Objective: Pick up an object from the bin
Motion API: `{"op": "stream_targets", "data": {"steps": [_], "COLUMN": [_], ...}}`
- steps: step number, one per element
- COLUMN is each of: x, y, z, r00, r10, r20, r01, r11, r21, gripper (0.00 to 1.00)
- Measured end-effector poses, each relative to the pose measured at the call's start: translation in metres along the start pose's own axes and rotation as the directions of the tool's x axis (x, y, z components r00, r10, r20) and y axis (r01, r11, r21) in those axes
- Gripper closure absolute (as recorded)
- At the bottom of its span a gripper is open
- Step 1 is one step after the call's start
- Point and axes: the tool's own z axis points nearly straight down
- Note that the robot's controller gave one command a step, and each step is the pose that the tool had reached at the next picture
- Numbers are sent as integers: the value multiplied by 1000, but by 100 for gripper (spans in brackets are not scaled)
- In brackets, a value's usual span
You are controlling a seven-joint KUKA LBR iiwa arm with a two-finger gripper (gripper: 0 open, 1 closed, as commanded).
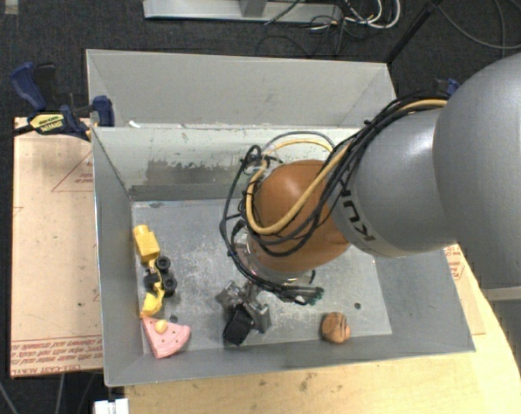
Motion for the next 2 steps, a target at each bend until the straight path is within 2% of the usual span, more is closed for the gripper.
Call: {"op": "stream_targets", "data": {"steps": [1,2], "x": [0,7], "y": [0,15], "z": [1,-100], "r00": [1000,1000], "r10": [1,26], "r20": [2,-1], "r01": [-1,-26], "r11": [1000,1000], "r21": [1,-3], "gripper": [100,100]}}
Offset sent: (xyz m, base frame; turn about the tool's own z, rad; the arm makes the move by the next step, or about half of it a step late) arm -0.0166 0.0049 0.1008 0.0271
